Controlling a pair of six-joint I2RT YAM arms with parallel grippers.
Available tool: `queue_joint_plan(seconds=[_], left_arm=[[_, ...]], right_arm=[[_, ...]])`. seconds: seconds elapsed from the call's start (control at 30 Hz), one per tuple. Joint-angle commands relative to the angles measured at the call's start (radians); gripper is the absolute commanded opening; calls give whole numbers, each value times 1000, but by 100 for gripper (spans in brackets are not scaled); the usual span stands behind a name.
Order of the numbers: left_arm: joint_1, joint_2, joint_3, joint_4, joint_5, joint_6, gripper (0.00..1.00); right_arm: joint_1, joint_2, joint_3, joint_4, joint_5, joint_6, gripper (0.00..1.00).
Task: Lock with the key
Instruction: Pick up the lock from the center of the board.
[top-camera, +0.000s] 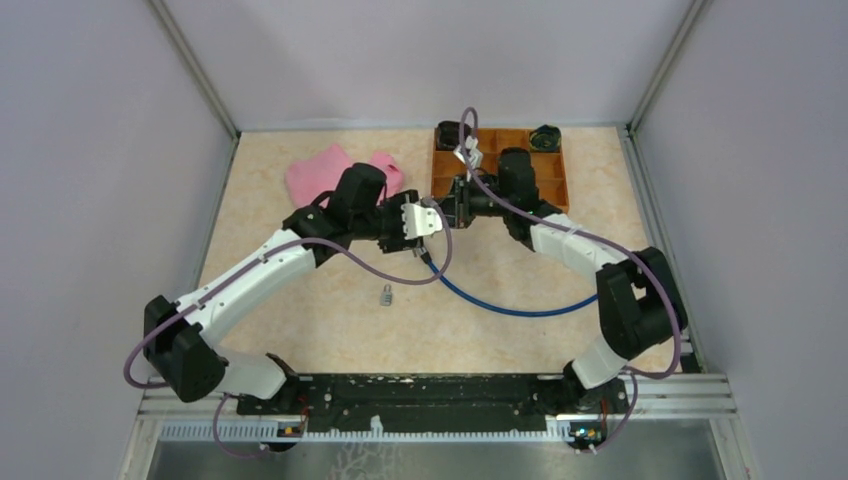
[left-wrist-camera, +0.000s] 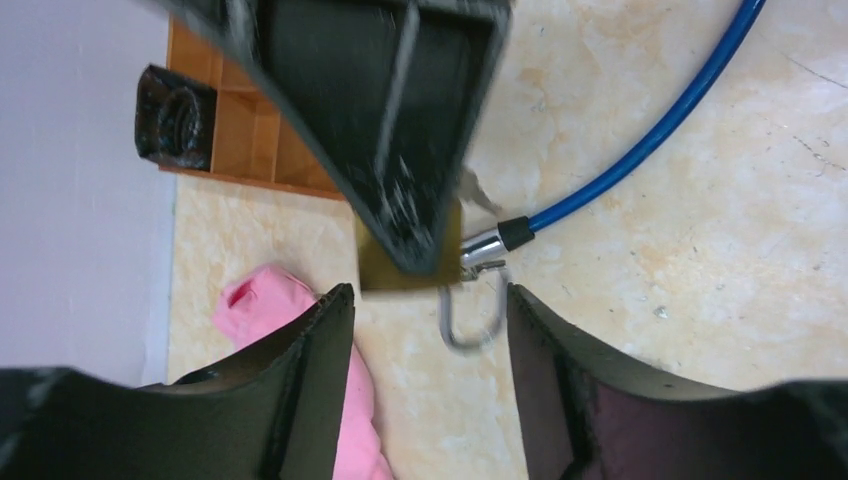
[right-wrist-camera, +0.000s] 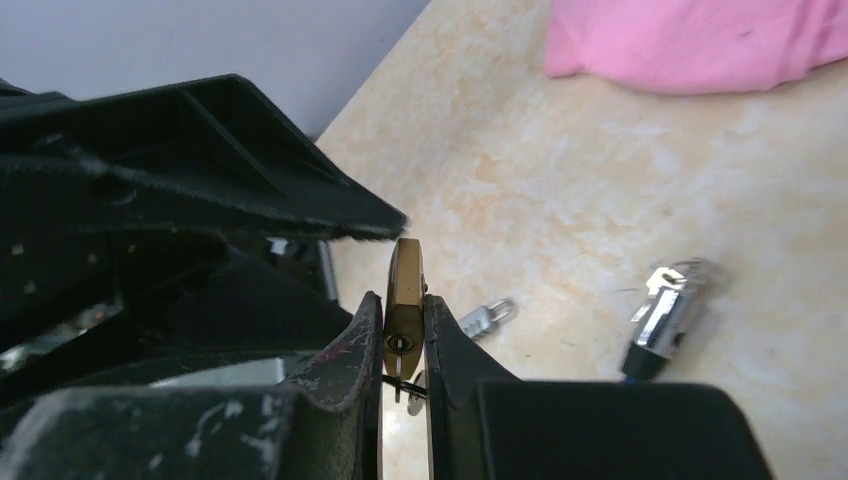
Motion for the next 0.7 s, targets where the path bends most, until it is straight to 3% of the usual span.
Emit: queue_joint_plan(seconds=[0.0, 0.23, 0.67], left_arm=[[22, -76, -28, 0, 32, -78, 68], [127, -42, 33, -33, 295, -158, 74], [158, 3, 71, 55, 646, -307, 67]], right_arm=[[-88, -111, 51, 6, -27, -173, 0], [-140, -243, 20, -44, -154, -337, 0], [-162, -280, -115, 327, -252, 15, 0]])
